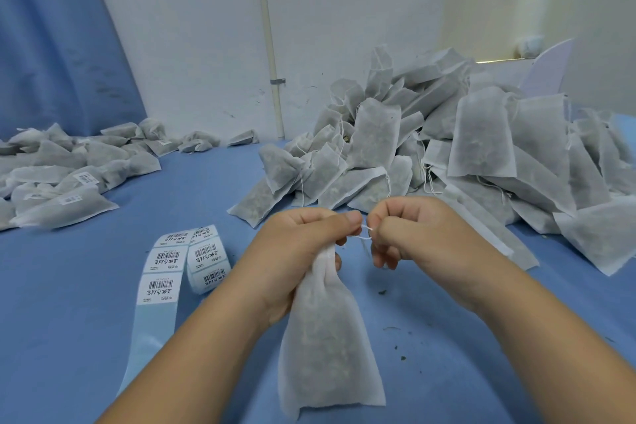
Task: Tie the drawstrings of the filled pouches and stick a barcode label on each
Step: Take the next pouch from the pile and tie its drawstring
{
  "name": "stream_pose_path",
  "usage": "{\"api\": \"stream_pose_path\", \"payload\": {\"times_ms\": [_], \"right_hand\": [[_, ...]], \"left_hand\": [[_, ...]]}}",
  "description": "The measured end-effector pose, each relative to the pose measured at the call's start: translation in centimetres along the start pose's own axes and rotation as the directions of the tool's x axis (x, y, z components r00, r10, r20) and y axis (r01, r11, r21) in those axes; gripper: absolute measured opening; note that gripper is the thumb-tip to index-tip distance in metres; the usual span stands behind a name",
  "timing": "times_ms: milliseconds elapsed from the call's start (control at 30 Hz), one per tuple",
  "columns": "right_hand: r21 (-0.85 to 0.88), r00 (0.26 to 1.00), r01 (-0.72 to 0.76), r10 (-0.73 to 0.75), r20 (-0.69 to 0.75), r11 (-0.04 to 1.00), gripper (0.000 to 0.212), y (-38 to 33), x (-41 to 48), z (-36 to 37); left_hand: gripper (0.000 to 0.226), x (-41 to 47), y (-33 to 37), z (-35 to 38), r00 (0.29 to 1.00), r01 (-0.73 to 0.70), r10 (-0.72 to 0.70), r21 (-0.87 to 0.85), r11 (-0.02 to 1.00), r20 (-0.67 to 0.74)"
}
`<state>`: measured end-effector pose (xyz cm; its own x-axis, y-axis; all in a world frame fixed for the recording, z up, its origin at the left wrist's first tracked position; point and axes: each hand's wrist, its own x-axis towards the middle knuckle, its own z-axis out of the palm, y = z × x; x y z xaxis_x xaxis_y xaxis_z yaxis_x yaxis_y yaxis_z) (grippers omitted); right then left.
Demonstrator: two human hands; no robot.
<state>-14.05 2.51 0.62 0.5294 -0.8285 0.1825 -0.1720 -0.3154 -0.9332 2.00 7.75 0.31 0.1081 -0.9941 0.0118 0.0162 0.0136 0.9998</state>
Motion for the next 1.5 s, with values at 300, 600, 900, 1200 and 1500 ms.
{"api": "stream_pose_path", "payload": {"times_ms": [300,600,900,1200,1500], "right_hand": [[-0.119,0.93,0.244,-0.267,-0.252,0.962,0.013,0.6,-0.1,0.6],[-0.256,0.931,0.195,-0.261,-0.255,0.947,0.012,0.5,-0.3,1.7],[0.09,0.979,0.093,-0.075,-0.187,0.992,0.011,0.0,-0.3,1.3],[-0.291,0.936,0.186,-0.26,-0.238,0.938,0.02,0.5,-0.4,1.6],[-0.238,0.974,0.077,-0.125,-0.191,0.968,0.023,0.4,-0.5,1.4]], "left_hand": [[0.027,0.1,-0.1,-0.1,0.995,-0.058,0.067,0.11,0.992,-0.077],[0.038,-0.1,-0.2,0.3,0.986,-0.117,0.135,0.163,0.98,-0.102],[0.037,0.0,-0.5,0.3,0.982,-0.147,0.165,0.172,0.974,-0.094],[0.031,0.4,-1.2,0.6,0.921,-0.287,0.37,0.425,0.859,-0.126],[0.029,0.6,-1.2,0.0,0.938,-0.265,0.341,0.511,0.818,-0.058]]}}
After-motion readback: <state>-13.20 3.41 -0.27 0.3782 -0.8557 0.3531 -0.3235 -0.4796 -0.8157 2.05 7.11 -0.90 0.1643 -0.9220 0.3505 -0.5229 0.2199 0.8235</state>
